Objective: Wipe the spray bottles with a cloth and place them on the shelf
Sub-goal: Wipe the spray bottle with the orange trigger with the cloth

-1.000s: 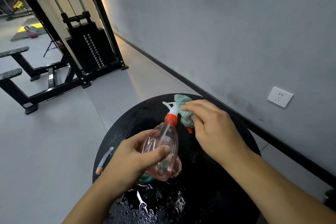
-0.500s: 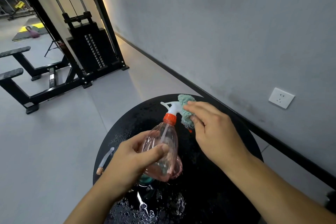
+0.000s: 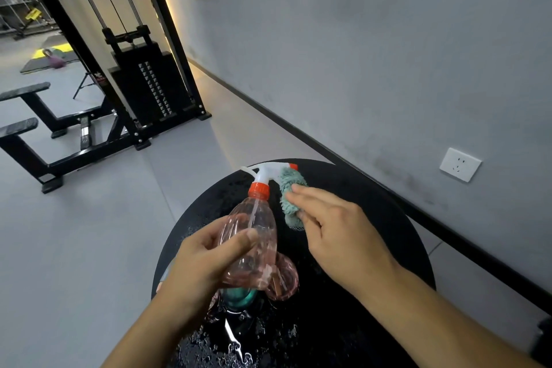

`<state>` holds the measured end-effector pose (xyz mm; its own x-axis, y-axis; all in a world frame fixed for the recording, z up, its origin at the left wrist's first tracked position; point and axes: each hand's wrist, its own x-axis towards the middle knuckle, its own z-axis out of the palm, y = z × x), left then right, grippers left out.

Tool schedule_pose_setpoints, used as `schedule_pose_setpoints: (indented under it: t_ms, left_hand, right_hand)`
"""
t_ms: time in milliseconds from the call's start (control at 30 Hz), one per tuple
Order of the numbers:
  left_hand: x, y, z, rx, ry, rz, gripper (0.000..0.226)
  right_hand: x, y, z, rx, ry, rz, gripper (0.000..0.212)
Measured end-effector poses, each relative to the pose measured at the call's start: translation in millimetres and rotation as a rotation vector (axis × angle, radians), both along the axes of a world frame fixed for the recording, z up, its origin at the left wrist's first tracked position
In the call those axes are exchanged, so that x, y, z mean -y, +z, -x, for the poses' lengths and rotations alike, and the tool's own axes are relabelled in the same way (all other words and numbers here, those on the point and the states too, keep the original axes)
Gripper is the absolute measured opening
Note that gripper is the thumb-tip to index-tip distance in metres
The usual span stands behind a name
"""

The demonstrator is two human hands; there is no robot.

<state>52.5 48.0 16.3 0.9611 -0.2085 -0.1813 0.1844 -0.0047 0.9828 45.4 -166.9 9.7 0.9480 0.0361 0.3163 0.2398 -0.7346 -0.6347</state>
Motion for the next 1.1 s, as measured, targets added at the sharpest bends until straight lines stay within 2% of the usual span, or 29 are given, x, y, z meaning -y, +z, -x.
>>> schedule_pose_setpoints:
  t_ms: [133, 267, 400, 533, 767, 967, 1100]
  left_hand:
    - [-2.8, -2.2, -0.2, -0.036, -0.037, -0.003, 0.052]
    - [-2.0, -2.4, -0.1, -0.005, -0.055, -0.011, 0.032]
    - [-6.8, -6.3, -3.1, 0.005, 0.018, 0.008, 0.047]
    - [-2.3, -6.4, -0.9, -0.001, -0.037, -0.01, 0.036]
    - [-3.6, -7.1, -3.9, 0.045, 0.052, -0.049, 0.038]
    - [-8.0, -11.8, -4.6, 0.24, 0.138, -0.266, 0.075]
    - [-14.3, -17.0, -4.4, 0.315, 0.094, -0.318, 0.08]
  right_hand:
    - [-1.4, -1.1, 1.8, -0.021, 0.017, 0.016, 0.043]
    - [-0.5, -1.3, 0.0, 0.024, 0.008, -0.017, 0.042]
    - [-0.8, -2.8, 1.7, 0.002, 0.035, -0.016, 0.042]
    - [-0.4, -4.3, -0.1, 0.017, 0.003, -0.032, 0.042]
    - [5.1, -4.2, 1.4, -0.009, 0.019, -0.044, 0.04]
    - [15.4, -0.4, -2.6, 0.063, -0.111, -0.162, 0.037]
    - [19.6, 7.1, -1.1, 0.149, -0.181, -0.266, 0.035]
